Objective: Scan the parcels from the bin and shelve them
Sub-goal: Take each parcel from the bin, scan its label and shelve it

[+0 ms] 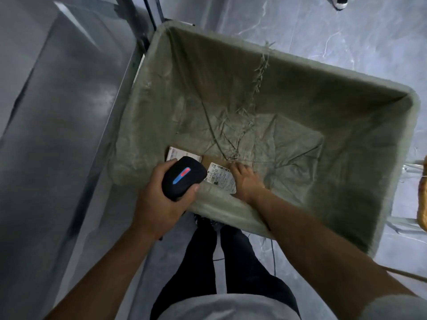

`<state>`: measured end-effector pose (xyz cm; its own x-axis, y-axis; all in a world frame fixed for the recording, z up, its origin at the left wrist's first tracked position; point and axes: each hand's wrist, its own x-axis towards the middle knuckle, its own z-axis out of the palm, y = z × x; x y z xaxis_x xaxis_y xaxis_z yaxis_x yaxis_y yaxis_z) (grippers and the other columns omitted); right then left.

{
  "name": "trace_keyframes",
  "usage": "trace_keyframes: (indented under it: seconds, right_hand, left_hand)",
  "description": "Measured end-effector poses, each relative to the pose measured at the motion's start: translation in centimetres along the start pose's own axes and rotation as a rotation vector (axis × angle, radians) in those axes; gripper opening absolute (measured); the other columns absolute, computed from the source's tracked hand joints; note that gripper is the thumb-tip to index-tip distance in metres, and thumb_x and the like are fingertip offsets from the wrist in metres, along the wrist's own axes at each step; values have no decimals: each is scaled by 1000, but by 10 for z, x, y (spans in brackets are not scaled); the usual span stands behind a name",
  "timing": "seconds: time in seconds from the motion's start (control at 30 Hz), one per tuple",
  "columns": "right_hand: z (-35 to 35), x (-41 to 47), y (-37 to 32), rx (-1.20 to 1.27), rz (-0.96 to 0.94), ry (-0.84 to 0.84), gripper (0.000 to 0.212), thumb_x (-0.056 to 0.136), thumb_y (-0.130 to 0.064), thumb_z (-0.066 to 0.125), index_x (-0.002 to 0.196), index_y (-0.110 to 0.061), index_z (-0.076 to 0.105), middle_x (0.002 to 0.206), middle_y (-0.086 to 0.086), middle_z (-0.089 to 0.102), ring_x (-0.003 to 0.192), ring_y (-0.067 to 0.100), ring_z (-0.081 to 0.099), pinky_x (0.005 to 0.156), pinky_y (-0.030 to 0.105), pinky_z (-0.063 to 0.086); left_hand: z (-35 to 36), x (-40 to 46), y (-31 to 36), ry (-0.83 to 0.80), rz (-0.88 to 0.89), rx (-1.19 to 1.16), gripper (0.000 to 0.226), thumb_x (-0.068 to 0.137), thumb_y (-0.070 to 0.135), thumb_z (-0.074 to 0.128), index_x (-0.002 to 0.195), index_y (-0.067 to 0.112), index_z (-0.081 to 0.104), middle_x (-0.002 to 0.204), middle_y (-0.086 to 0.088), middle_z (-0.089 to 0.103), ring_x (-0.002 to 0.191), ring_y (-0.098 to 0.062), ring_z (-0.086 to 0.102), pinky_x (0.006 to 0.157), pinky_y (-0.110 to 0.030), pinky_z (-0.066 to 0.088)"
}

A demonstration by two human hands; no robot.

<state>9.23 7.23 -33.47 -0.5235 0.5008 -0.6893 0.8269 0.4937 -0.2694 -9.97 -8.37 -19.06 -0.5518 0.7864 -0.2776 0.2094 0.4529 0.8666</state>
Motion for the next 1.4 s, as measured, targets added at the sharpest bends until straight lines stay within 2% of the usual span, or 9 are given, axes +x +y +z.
trace_keyframes:
  seconds: [0.2,0.4,0.5,0.67,0.93,1.07,1.17,1.33,1.4]
  right_hand:
    - [15,15,2,8,-2,45,110,80,-82,48,159,-16,9,163,16,16,151,36,15,120,56,22]
    - [17,17,-3,-50,-27,57,86,94,-36,60,158,-7,9,160,20,14,148,39,15,120,53,26]
    - [15,17,1,-36,-63,85,89,91,-47,63,155,-7,16,151,20,23,139,38,24,113,56,34]
    - [-7,4,7,-32,-69,162,112,78,-74,64,153,-5,18,143,16,26,131,35,28,110,51,37]
    - [-86,-31,8,-45,-77,291,120,66,-55,78,156,-8,13,146,13,25,134,31,25,114,45,34]
    - [-122,-48,1,-28,-156,390,121,59,-53,80,154,-8,19,144,14,28,132,32,26,112,48,36]
    - [-142,-64,-6,-24,-262,434,122,57,-52,79,154,-8,19,148,15,26,136,32,23,116,48,33]
    - [-162,-93,-29,-12,-466,466,123,61,-53,80,156,-10,16,152,14,23,142,31,18,121,47,27]
    - [-167,-106,-41,-7,-539,465,124,61,-53,79,157,-10,15,154,14,22,143,30,17,122,46,25]
  left_hand:
    - [6,-7,-2,21,-71,-4,74,67,50,83,133,25,60,111,29,69,99,4,69,80,-10,53]
    - [10,-18,-1,71,-56,92,65,73,22,92,127,34,60,106,31,71,95,12,67,75,-3,48]
    - [9,-22,4,92,-44,100,66,70,32,93,123,47,56,109,40,66,96,11,67,77,-3,48]
    - [7,-30,8,128,-37,97,65,72,28,94,125,39,59,108,36,68,94,10,68,75,-3,48]
    - [-3,-40,29,159,-13,43,63,74,31,90,128,37,58,107,34,68,96,10,67,79,-10,53]
    - [-8,-51,49,237,14,26,63,67,52,87,122,49,56,107,38,65,97,9,66,81,-12,53]
    - [-11,-65,61,311,22,45,60,73,40,92,116,55,54,105,37,66,97,9,67,81,-13,53]
    - [-20,-93,85,426,49,104,60,75,30,91,124,41,57,104,29,69,95,13,65,77,-3,46]
    - [-29,-108,94,461,67,125,63,73,33,92,122,49,55,104,33,69,95,11,66,78,-6,49]
